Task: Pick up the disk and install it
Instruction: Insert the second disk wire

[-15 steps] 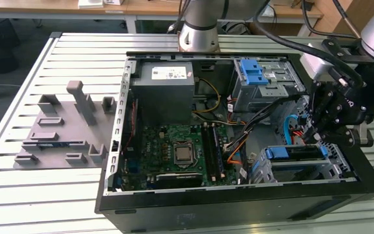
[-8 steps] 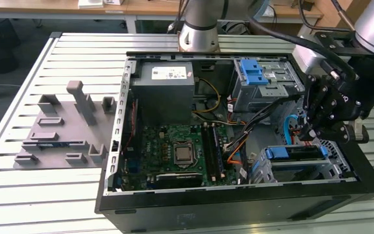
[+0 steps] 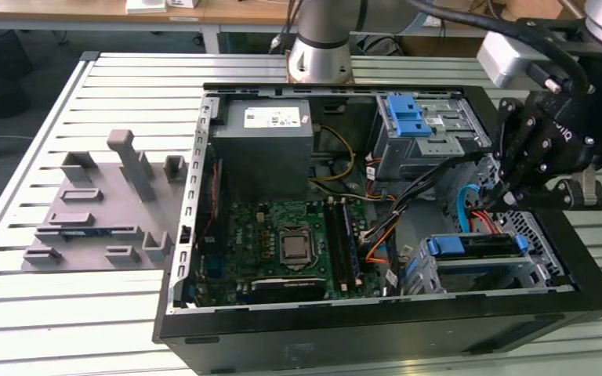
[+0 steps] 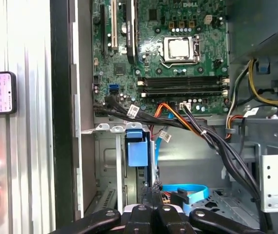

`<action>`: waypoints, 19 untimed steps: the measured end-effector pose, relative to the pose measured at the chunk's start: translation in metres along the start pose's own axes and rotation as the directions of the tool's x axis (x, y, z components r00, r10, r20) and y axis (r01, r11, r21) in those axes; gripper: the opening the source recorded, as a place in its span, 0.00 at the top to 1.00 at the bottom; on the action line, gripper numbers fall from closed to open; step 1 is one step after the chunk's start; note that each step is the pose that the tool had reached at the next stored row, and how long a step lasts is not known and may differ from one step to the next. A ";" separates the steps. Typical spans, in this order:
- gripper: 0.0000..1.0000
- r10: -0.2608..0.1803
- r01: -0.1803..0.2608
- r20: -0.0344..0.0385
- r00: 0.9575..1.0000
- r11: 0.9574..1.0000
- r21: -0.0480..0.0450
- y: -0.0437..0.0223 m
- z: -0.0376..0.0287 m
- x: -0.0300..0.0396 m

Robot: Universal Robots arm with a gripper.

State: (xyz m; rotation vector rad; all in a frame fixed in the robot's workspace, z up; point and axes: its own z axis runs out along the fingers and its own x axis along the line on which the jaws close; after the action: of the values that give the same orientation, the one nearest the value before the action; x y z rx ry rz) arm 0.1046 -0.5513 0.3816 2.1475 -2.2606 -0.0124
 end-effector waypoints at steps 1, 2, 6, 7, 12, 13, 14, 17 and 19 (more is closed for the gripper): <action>0.89 0.000 0.000 0.000 1.000 1.000 0.000 0.0001 -0.0025 -0.0010; 0.89 0.000 0.000 0.000 1.000 1.000 0.000 0.0003 -0.0043 -0.0024; 0.89 0.000 0.000 0.000 1.000 1.000 0.000 0.0006 -0.0054 -0.0076; 0.89 0.000 0.000 0.000 1.000 1.000 0.000 0.0007 -0.0055 -0.0089; 0.89 0.000 0.000 0.000 1.000 1.000 0.000 0.0012 -0.0055 -0.0180; 0.89 0.000 0.000 0.000 1.000 1.000 0.000 0.0012 -0.0055 -0.0194; 0.89 0.000 0.000 0.000 1.000 1.000 0.000 0.0013 -0.0055 -0.0205; 0.83 0.000 0.000 0.000 1.000 1.000 -0.002 0.0015 -0.0051 -0.0239; 0.83 0.000 0.000 0.000 1.000 1.000 -0.003 0.0016 -0.0043 -0.0252</action>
State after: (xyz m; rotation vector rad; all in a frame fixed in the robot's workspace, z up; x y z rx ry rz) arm 0.1044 -0.5261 0.3856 2.1456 -2.2591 -0.0158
